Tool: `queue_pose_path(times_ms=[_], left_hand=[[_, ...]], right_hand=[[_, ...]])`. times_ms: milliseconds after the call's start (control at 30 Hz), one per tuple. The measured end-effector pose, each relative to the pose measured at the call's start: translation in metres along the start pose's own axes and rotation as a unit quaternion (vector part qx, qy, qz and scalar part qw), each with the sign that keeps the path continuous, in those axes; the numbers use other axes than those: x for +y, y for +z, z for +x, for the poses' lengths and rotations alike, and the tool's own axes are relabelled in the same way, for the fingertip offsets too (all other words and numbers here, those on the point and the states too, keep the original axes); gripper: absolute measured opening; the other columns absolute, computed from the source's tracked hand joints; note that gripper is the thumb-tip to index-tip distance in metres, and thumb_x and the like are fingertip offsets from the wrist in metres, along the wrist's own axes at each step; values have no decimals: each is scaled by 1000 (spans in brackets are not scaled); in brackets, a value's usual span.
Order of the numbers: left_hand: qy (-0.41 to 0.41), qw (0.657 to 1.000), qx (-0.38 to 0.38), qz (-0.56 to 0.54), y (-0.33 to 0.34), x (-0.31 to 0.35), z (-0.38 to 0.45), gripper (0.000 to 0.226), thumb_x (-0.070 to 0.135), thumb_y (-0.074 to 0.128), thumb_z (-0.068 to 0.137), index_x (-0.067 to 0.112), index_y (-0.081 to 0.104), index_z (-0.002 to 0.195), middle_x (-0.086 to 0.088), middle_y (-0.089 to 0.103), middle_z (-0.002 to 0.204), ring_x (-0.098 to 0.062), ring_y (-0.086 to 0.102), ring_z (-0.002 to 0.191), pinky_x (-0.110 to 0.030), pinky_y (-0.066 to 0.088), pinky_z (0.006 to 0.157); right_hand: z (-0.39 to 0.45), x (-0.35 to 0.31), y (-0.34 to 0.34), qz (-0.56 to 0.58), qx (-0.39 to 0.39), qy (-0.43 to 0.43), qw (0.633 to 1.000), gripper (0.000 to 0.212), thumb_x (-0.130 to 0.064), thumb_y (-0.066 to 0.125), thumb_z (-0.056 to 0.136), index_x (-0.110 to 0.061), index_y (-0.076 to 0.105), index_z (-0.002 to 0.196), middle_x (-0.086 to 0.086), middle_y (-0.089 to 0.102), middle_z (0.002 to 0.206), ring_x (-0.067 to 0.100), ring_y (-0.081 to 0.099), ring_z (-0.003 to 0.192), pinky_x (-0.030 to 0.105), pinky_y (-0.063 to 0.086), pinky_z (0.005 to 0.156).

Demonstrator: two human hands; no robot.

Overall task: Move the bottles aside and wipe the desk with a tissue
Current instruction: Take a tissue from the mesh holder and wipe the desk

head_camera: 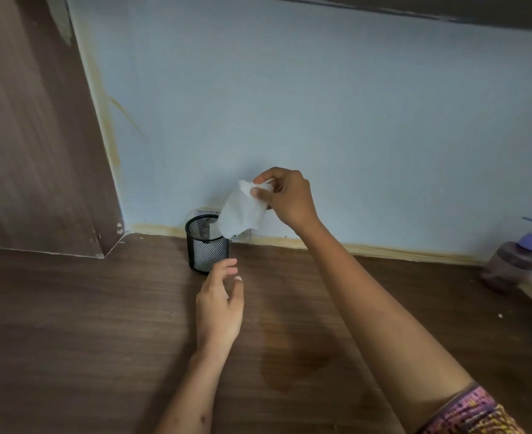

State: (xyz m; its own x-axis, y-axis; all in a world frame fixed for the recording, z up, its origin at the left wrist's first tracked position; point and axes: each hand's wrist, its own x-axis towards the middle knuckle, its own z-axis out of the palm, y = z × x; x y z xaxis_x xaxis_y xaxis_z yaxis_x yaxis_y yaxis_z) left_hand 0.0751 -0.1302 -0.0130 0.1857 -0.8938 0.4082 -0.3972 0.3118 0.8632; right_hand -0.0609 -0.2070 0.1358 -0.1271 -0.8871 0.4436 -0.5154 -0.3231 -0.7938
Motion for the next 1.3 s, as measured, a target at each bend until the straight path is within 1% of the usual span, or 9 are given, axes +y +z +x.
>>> queue_pose_path(times_ms=[100, 233, 367, 467, 633, 933, 1033, 1133, 1300], left_hand=[[-17, 1000, -2, -8, 0, -1, 1, 32, 9, 58, 87, 28, 57, 114, 10, 68, 101, -11, 63, 86, -40, 50, 79], [-21, 1000, 0, -8, 0, -1, 1, 33, 9, 58, 87, 30, 57, 113, 11, 68, 100, -11, 62, 79, -38, 49, 74], [-27, 1000, 8, -9, 0, -2, 4, 33, 9, 58, 87, 30, 57, 113, 11, 68, 101, -12, 61, 76, -36, 48, 72], [-33, 999, 6, -10, 1, 0, 4, 33, 10, 58, 87, 31, 57, 113, 12, 68, 101, -9, 60, 73, -33, 47, 70], [-27, 1000, 2, -8, 1, 0, 2, 33, 11, 58, 88, 31, 57, 113, 13, 67, 100, -5, 59, 74, -28, 45, 69], [-22, 1000, -6, 6, 2, 3, 2, 31, 15, 57, 89, 31, 56, 116, 16, 66, 103, -7, 53, 60, -31, 48, 73], [-25, 1000, 0, 5, 1, 4, 2, 32, 15, 57, 89, 31, 56, 117, 16, 66, 103, -6, 54, 63, -32, 48, 75], [-30, 1000, 2, 2, 1, 6, 2, 32, 14, 57, 89, 31, 56, 116, 16, 66, 102, -5, 57, 72, -33, 49, 77], [-23, 1000, 2, -2, 1, 6, 1, 32, 15, 57, 88, 33, 56, 115, 17, 65, 101, -3, 58, 76, -39, 50, 80]], right_hand=[[0, -3, 5, 49, 15, 28, 998, 13, -11, 75, 80, -5, 69, 90, 17, 59, 77, 18, 57, 60, 33, 60, 55], [6, -3, 19, 91, 14, 66, 993, 13, -6, 71, 83, -4, 66, 94, 12, 55, 82, 26, 64, 70, 40, 61, 62], [14, -1, 35, 29, 2, 41, 999, 15, -3, 66, 85, -9, 67, 98, -2, 52, 76, 18, 59, 68, 23, 57, 63], [16, 2, 52, -71, -32, -25, 997, 21, 3, 54, 84, -10, 68, 91, 5, 59, 85, 20, 56, 72, 23, 45, 59], [22, 12, 76, -251, -133, -96, 954, 28, 4, 43, 88, -7, 67, 98, 6, 46, 96, 25, 52, 83, 25, 34, 68], [20, 12, 92, -330, -289, -200, 876, 24, -2, 53, 80, -19, 65, 92, -1, 64, 101, 22, 54, 96, 31, 38, 76], [24, 13, 91, -348, -345, -177, 854, 20, -12, 56, 86, -21, 68, 100, -2, 64, 106, 23, 42, 101, 31, 28, 82], [31, 11, 85, -323, -331, -168, 871, 24, -17, 61, 87, -29, 70, 106, 2, 56, 109, 20, 32, 96, 32, 26, 85], [45, 8, 63, -289, -326, -135, 890, 21, -14, 60, 86, -24, 73, 99, -2, 57, 98, 21, 47, 100, 33, 37, 87]])
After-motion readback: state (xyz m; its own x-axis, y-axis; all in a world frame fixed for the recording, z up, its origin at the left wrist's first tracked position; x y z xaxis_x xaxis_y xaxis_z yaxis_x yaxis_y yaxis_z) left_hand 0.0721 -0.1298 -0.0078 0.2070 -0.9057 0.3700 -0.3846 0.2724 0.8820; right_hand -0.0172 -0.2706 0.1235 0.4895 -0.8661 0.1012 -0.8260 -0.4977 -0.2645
